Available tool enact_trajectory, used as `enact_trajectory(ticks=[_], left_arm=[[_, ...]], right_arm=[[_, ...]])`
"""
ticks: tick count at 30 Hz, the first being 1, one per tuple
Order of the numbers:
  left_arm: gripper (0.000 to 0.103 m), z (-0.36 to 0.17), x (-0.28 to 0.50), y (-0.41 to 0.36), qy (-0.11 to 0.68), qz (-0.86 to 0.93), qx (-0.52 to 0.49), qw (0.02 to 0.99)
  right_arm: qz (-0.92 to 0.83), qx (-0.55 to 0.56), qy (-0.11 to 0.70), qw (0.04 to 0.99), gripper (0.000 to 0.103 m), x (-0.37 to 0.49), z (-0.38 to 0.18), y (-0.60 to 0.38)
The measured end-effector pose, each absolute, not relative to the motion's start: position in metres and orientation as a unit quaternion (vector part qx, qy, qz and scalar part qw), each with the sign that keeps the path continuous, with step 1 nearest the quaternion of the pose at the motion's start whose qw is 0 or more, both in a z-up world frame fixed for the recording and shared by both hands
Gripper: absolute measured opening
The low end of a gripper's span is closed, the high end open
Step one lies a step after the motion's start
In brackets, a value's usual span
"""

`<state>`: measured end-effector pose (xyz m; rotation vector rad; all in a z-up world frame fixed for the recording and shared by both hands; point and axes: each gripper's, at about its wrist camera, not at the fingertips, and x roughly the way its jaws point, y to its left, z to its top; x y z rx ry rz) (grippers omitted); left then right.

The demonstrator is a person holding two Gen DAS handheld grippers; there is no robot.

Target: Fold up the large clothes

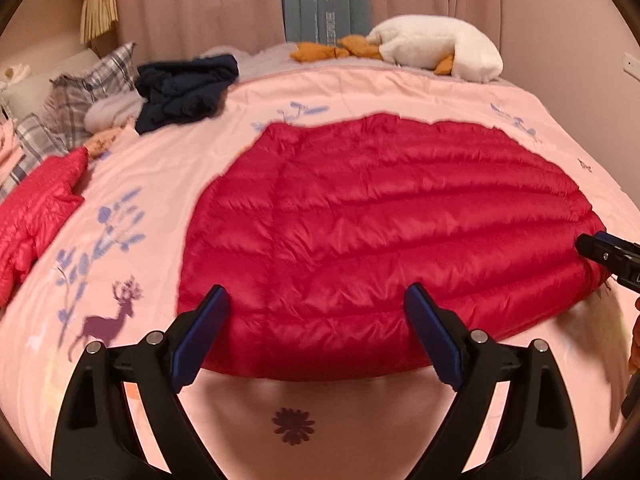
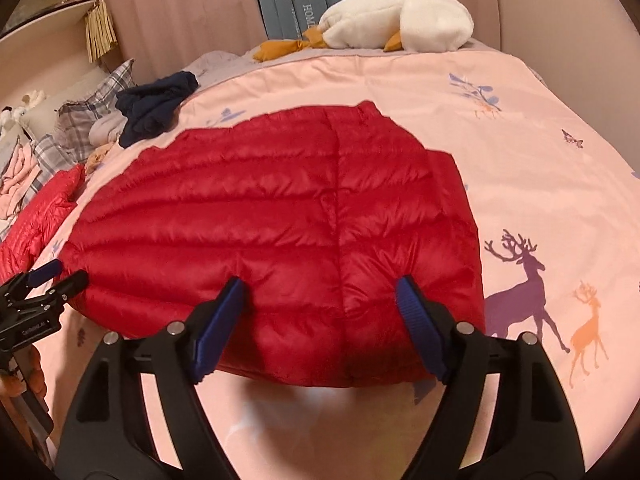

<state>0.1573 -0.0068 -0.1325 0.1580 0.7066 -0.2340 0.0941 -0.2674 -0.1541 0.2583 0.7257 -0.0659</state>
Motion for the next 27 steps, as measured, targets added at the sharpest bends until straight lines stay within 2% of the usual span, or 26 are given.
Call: enact_trajectory(ticks=[10, 17, 27], left_arm=[[0.091, -0.145, 0.163, -0.004, 0.369, -0.12, 0.064, 0.919], [0.091, -0.129, 0.152, -0.002, 0.353, -0.132, 0.052, 0.925], [0.091, -0.108, 0.194, -0.025, 0.339, -0.131, 0.043, 0.931]], right_arm=[[-0.032, 0.132, 0.371, 0.919, 0.079, 0.096, -0.162, -0.267], [-0.02, 0.134, 0.337, 0.932, 0.08, 0.088, -0.136, -0.262], [-0.025, 0.134, 0.319, 0.938, 0.08, 0.141, -0.119, -0.258]])
